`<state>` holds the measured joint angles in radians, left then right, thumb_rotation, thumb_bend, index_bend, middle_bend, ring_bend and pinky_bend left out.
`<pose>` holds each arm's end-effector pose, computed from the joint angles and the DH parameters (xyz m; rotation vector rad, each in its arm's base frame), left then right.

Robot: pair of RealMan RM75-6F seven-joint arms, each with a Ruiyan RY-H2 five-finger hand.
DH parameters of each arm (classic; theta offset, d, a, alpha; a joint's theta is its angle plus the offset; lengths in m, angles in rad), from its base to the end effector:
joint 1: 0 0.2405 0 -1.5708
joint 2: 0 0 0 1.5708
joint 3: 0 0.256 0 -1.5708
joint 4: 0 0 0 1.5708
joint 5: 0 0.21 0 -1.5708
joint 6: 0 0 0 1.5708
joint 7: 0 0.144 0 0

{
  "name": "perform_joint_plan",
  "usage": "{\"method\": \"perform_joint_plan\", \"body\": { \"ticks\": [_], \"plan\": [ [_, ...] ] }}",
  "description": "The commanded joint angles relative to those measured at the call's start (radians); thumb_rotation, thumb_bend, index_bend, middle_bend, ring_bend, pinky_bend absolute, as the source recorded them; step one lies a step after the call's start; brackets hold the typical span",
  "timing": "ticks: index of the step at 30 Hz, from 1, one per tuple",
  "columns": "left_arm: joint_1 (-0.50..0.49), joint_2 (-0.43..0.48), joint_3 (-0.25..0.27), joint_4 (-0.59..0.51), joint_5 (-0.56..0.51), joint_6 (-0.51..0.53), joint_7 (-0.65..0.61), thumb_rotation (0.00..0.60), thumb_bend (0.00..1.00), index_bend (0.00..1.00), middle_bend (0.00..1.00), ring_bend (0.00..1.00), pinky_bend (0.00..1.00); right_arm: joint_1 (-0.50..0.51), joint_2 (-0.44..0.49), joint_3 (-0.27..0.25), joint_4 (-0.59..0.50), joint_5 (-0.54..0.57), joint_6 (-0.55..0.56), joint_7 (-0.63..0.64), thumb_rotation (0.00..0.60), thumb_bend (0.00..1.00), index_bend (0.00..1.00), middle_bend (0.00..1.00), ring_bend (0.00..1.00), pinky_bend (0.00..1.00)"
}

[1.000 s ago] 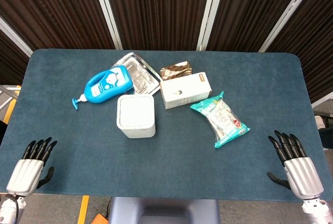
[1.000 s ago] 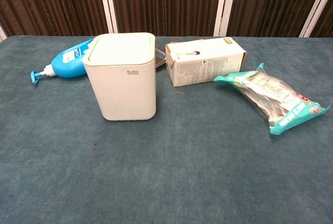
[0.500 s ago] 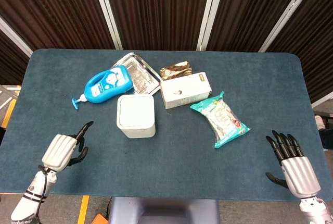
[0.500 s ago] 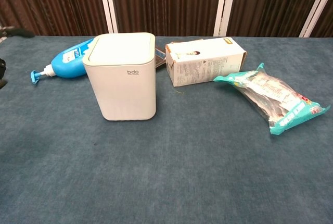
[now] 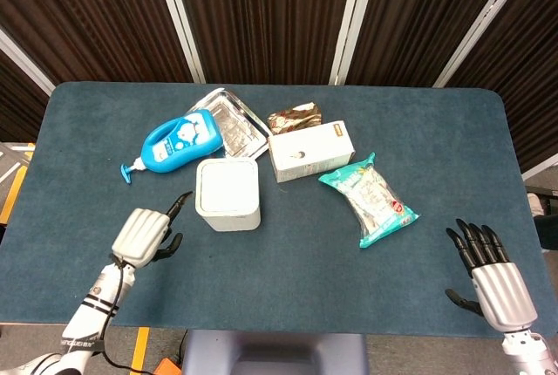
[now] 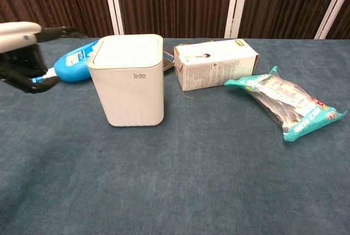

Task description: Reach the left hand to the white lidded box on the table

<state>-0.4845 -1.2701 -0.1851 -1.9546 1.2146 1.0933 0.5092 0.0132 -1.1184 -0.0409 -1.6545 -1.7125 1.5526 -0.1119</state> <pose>-0.1502 0.2689 0.0629 -1.8024 -0.9343 -0.9572 -0.2886 -0.1376 0.1417 1.5544 -0.8251 0.9073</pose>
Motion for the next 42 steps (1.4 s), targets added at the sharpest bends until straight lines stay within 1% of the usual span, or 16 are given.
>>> {"method": "perform_joint_plan", "body": {
  "ticks": [1,10,14,22,26,28,30,32,36,37,40,42],
  "plan": [
    [-0.057,-0.045,-0.023,-0.033,-0.081,-0.012,0.080,0.600,0.48,0.00,1.00,1.00,1.00,-0.001,0.002,0.001,-0.002,0.001,0.003,0.003,0.600,0.08,0.00,0.00,0.00,0.00],
    [-0.116,-0.119,0.001,-0.049,-0.161,0.033,0.220,0.600,0.48,0.00,1.00,1.00,1.00,-0.004,0.009,-0.001,0.000,-0.006,0.014,0.023,0.600,0.08,0.00,0.00,0.00,0.00],
    [-0.143,-0.138,0.014,-0.042,-0.212,0.028,0.256,0.600,0.48,0.00,1.00,1.00,1.00,-0.004,0.013,0.001,0.001,-0.003,0.017,0.036,0.600,0.08,0.00,0.00,0.00,0.00],
    [-0.172,-0.164,0.045,-0.016,-0.257,0.033,0.274,0.600,0.48,0.00,1.00,1.00,1.00,-0.006,0.015,0.002,0.003,-0.006,0.023,0.042,0.600,0.08,0.00,0.00,0.00,0.00],
    [-0.189,-0.158,0.061,-0.022,-0.297,0.029,0.301,0.600,0.48,0.00,1.00,1.00,1.00,-0.006,0.015,0.001,0.004,-0.007,0.024,0.041,0.600,0.08,0.00,0.00,0.00,0.00],
    [-0.192,-0.155,0.062,-0.030,-0.295,0.039,0.297,0.600,0.48,0.00,1.00,1.00,1.00,-0.006,0.015,0.002,0.004,-0.006,0.025,0.041,0.600,0.08,0.00,0.00,0.00,0.00],
    [-0.189,-0.150,0.062,-0.040,-0.272,0.053,0.282,0.600,0.48,0.00,1.00,1.00,1.00,-0.007,0.015,0.002,0.004,-0.006,0.026,0.042,0.600,0.08,0.00,0.00,0.00,0.00],
    [-0.177,-0.141,0.060,-0.052,-0.217,0.081,0.246,0.600,0.48,0.00,1.00,1.00,1.00,-0.007,0.015,0.002,0.004,-0.007,0.027,0.043,0.600,0.08,0.00,0.00,0.00,0.00],
    [-0.135,-0.126,0.076,-0.050,-0.057,0.161,0.172,0.600,0.48,0.00,1.00,1.00,1.00,-0.009,0.015,0.000,0.005,-0.012,0.030,0.043,0.600,0.08,0.00,0.00,0.00,0.00],
    [-0.119,-0.116,0.093,-0.044,-0.012,0.185,0.164,0.600,0.48,0.00,1.00,1.00,1.00,-0.010,0.015,-0.001,0.006,-0.015,0.032,0.043,0.600,0.08,0.00,0.00,0.00,0.00],
    [-0.075,-0.085,0.138,-0.036,0.080,0.237,0.134,0.600,0.48,0.00,1.00,1.00,1.00,-0.013,0.015,-0.002,0.007,-0.018,0.038,0.044,0.600,0.08,0.00,0.00,0.00,0.00],
    [-0.028,-0.054,0.186,-0.022,0.165,0.286,0.088,0.600,0.48,0.00,1.00,0.99,1.00,-0.014,0.015,-0.002,0.007,-0.019,0.040,0.042,0.600,0.08,0.00,0.00,0.00,0.00]
  ]
}}
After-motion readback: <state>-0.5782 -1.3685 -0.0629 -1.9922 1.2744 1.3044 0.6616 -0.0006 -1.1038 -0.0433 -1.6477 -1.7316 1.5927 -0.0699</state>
